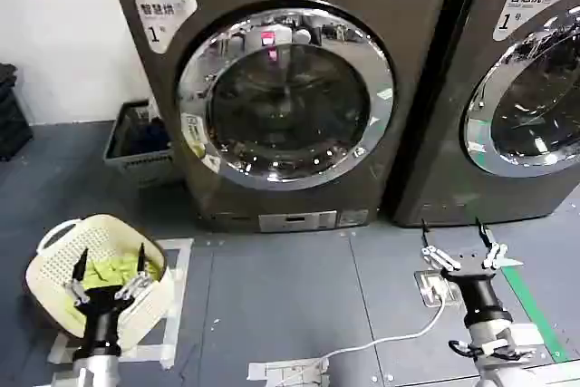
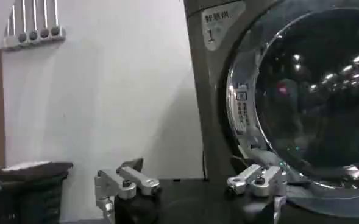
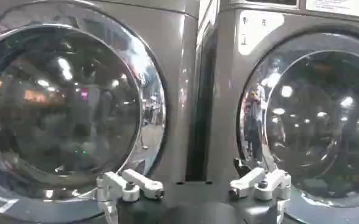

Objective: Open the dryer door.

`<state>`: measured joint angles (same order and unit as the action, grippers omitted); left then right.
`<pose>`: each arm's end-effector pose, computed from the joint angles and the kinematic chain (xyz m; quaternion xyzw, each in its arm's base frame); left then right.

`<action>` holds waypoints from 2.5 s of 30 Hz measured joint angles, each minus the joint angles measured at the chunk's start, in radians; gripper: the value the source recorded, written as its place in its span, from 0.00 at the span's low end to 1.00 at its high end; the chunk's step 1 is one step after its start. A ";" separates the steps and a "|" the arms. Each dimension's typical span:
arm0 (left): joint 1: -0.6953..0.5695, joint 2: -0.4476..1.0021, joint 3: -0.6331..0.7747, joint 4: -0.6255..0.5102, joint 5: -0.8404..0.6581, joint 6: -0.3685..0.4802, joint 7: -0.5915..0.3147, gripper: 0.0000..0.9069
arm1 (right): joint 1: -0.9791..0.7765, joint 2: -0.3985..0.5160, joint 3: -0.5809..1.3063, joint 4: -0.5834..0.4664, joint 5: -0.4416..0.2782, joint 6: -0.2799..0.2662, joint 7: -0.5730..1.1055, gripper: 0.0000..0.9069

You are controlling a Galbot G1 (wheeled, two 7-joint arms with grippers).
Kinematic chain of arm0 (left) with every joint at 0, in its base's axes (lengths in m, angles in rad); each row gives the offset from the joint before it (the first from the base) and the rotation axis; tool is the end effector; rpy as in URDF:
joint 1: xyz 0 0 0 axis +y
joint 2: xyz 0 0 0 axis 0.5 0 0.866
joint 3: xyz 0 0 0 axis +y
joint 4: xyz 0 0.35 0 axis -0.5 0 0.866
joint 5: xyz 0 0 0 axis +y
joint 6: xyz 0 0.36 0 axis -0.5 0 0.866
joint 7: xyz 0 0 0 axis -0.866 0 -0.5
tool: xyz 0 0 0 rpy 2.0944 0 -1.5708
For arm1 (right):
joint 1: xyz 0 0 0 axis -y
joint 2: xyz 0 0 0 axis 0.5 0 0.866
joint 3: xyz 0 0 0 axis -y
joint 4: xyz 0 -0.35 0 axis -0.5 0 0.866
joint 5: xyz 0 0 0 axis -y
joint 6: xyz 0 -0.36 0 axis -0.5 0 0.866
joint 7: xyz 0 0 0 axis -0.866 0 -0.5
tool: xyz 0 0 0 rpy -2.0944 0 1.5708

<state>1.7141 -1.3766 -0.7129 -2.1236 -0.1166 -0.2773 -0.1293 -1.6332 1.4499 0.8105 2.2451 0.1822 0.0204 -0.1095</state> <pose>0.1456 0.0876 -0.3015 -0.0780 0.9896 0.0717 0.0969 0.1613 -0.0941 -0.2447 0.0201 0.9965 -0.0466 0.0670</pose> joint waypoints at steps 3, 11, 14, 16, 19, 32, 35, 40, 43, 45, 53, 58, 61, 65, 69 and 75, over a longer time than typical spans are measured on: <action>0.001 0.000 0.000 -0.001 0.002 0.000 0.002 1.00 | 0.007 -0.013 -0.004 -0.001 0.003 -0.006 0.000 1.00; 0.006 -0.002 0.000 -0.011 0.002 0.002 0.011 1.00 | 0.032 -0.069 -0.023 0.002 0.066 -0.034 -0.001 1.00; 0.009 -0.002 0.001 -0.015 0.002 0.003 0.011 1.00 | 0.042 -0.099 -0.032 -0.001 0.094 -0.042 -0.004 1.00; 0.012 -0.003 0.001 -0.017 0.003 0.003 0.012 1.00 | 0.049 -0.122 -0.039 -0.002 0.116 -0.045 -0.009 1.00; 0.016 -0.004 0.001 -0.021 0.006 0.003 0.012 1.00 | 0.057 -0.154 -0.047 -0.002 0.141 -0.053 -0.019 1.00; 0.027 -0.008 0.004 -0.034 0.016 0.003 0.014 1.00 | 0.137 -0.364 -0.113 -0.037 0.286 -0.072 -0.079 1.00; 0.030 -0.008 0.004 -0.036 0.017 0.003 0.014 1.00 | 0.169 -0.412 -0.139 -0.048 0.319 -0.072 -0.087 1.00; 0.034 -0.009 0.005 -0.041 0.020 0.002 0.014 1.00 | 0.231 -0.481 -0.194 -0.066 0.353 -0.074 -0.087 1.00; 0.035 -0.011 0.005 -0.043 0.024 0.002 0.015 1.00 | 0.277 -0.518 -0.238 -0.080 0.392 -0.079 -0.084 1.00; 0.036 -0.012 0.007 -0.045 0.026 0.002 0.016 1.00 | 0.309 -0.541 -0.269 -0.090 0.417 -0.082 -0.084 1.00; 0.046 -0.018 0.024 -0.049 0.045 0.000 0.016 1.00 | 0.430 -0.629 -0.386 -0.137 0.485 -0.091 -0.083 1.00; 0.046 -0.026 0.031 -0.050 0.055 -0.001 0.016 1.00 | 0.507 -0.664 -0.456 -0.162 0.506 -0.092 -0.083 1.00; 0.047 -0.027 0.031 -0.051 0.056 -0.001 0.016 1.00 | 0.556 -0.675 -0.497 -0.177 0.519 -0.092 -0.081 1.00; 0.049 -0.027 0.031 -0.053 0.060 -0.001 0.017 1.00 | 0.632 -0.683 -0.554 -0.201 0.539 -0.095 -0.074 1.00; 0.053 -0.028 0.031 -0.055 0.064 -0.002 0.017 1.00 | 0.710 -0.681 -0.613 -0.227 0.550 -0.095 -0.062 1.00; 0.058 -0.031 0.031 -0.056 0.070 -0.004 0.017 1.00 | 0.819 -0.673 -0.706 -0.272 0.573 -0.095 -0.056 1.00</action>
<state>1.7723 -1.4075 -0.6815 -2.1800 -0.0470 -0.2815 -0.1123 -0.8144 0.7773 0.1044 1.9729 0.7556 -0.0749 -0.1659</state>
